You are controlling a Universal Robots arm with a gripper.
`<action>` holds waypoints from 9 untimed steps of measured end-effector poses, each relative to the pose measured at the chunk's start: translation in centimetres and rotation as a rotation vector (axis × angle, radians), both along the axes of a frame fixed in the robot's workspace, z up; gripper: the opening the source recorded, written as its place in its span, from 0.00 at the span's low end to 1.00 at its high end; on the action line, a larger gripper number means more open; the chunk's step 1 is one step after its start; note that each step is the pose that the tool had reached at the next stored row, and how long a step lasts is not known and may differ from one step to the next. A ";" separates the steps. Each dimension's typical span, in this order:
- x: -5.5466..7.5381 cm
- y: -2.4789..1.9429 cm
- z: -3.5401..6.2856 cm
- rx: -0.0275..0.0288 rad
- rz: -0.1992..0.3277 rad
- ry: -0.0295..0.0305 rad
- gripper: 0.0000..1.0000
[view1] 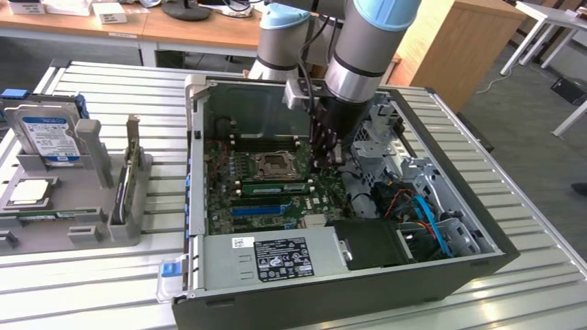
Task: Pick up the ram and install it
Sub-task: 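Press down the ram until it locks into place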
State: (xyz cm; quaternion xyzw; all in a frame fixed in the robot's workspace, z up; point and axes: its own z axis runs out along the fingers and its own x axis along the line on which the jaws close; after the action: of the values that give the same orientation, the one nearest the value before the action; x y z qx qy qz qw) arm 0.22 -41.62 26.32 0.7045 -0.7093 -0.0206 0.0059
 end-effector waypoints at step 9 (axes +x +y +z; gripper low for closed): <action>0.0 0.00 -0.27 0.0001 0.000 0.0000 0.11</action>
State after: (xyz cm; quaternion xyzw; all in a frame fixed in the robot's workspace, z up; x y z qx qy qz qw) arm 0.22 -41.62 26.05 0.7046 -0.7093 -0.0206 0.0059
